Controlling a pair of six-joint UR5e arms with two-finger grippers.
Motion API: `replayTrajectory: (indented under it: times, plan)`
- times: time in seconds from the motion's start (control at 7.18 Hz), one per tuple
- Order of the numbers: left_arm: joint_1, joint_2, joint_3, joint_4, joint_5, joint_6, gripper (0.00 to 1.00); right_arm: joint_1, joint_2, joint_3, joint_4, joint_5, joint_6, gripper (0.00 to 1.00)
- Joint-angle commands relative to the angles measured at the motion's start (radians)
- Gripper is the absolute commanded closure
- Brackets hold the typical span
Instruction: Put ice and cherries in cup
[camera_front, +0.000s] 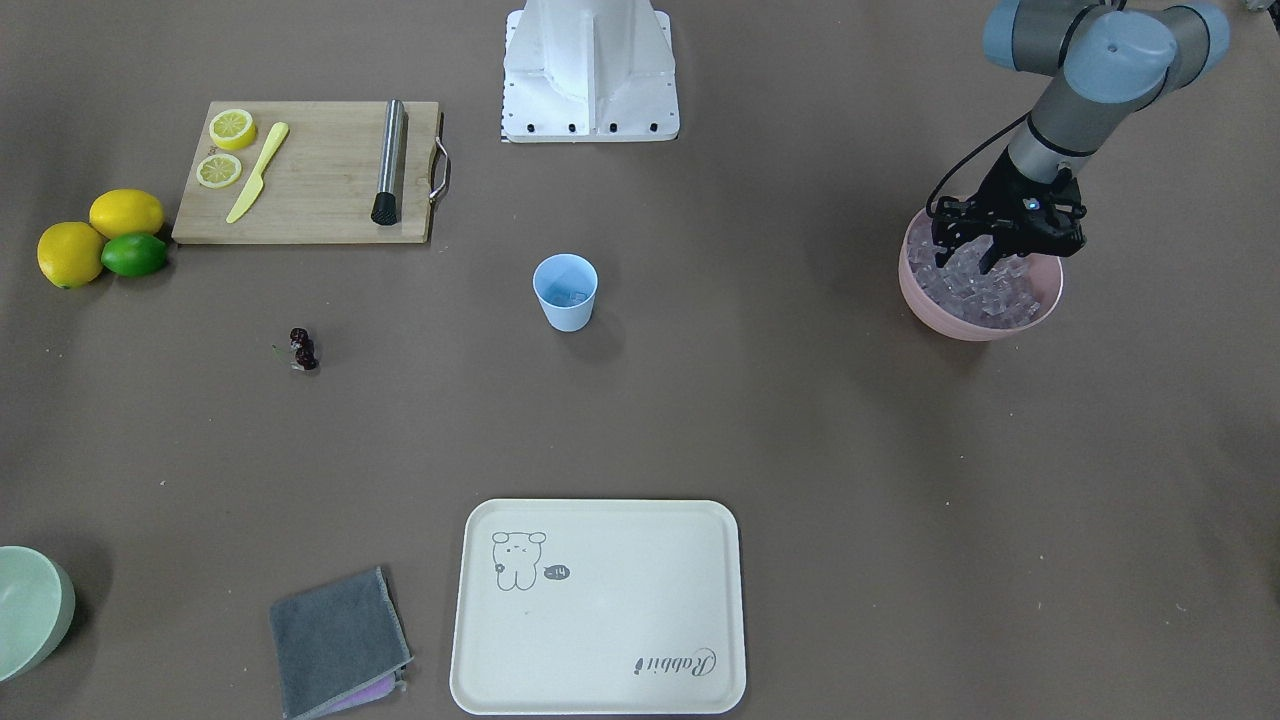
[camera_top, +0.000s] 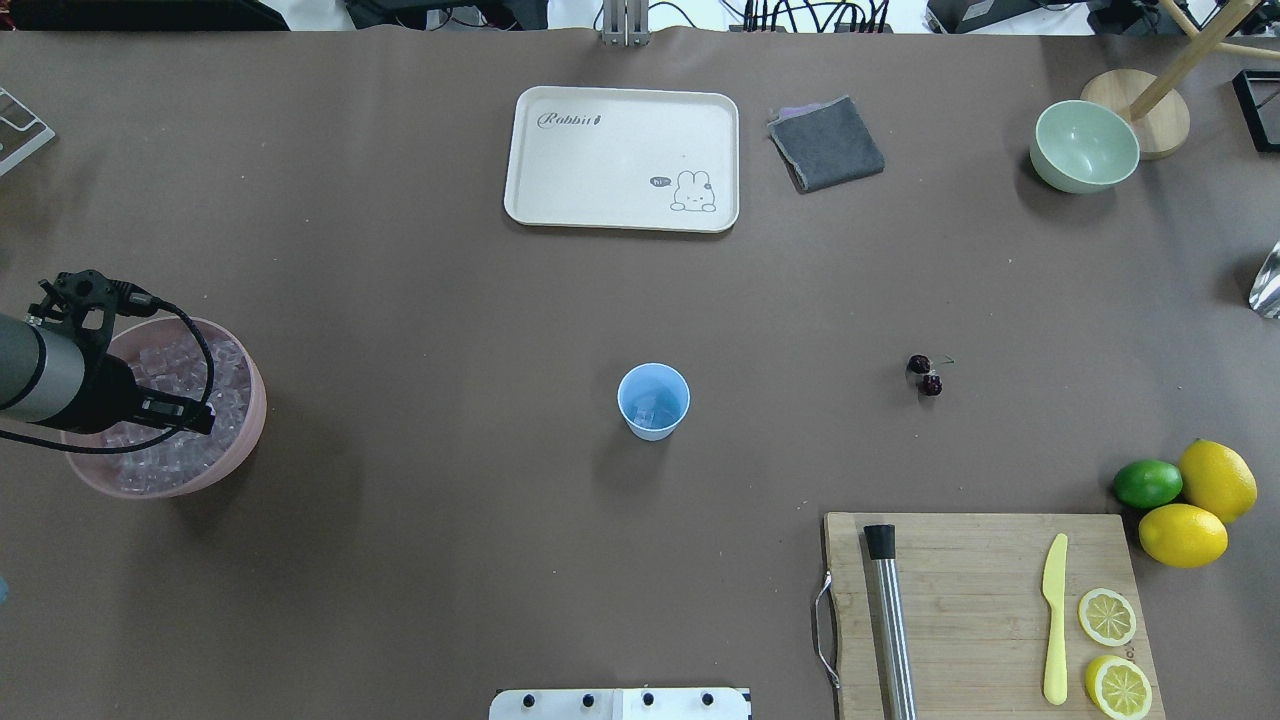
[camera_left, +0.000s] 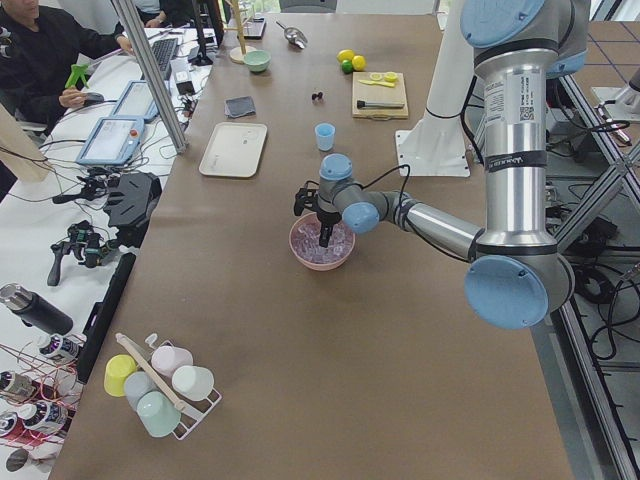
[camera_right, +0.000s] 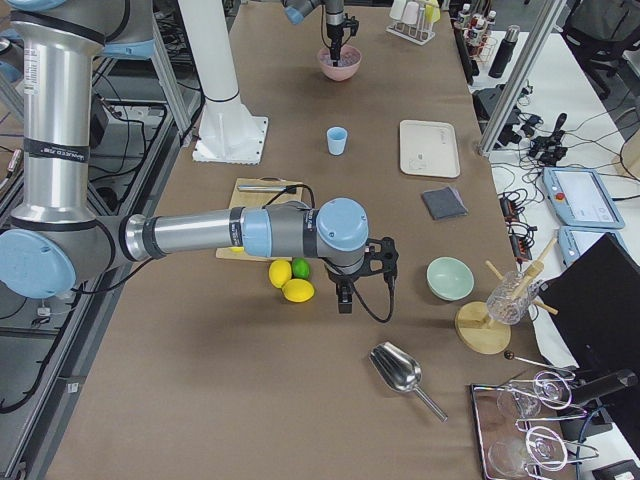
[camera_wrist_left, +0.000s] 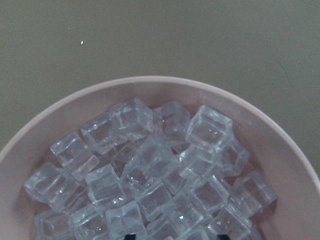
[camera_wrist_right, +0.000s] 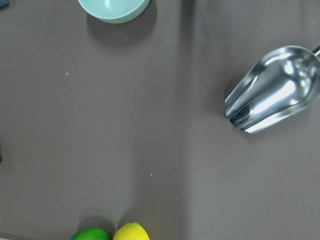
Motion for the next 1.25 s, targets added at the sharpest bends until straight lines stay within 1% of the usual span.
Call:
replayTrajectory:
  times: [0.0,0.14,0.56,0.7,1.11]
  plan:
    - [0.003,0.0,-0.002,-0.002,0.0,-0.01,0.38,0.0,-0.002,0.0,0.0,0.0,0.001,0.0]
    - [0.003,-0.002,-0.003,-0.002,0.0,-0.01,0.4,0.0,-0.002,-0.001,0.0,-0.002,-0.002,0.0]
    - [0.003,0.0,-0.004,-0.002,0.001,-0.01,0.67,0.0,-0.002,0.0,0.0,0.0,0.0,0.0]
    - [0.001,0.001,-0.007,-0.002,0.001,-0.008,0.74,0.0,-0.002,0.0,0.0,0.0,0.0,0.0]
    - [-0.011,0.004,-0.037,0.0,-0.002,-0.008,0.79,0.0,-0.002,-0.001,0.0,0.0,0.0,0.0]
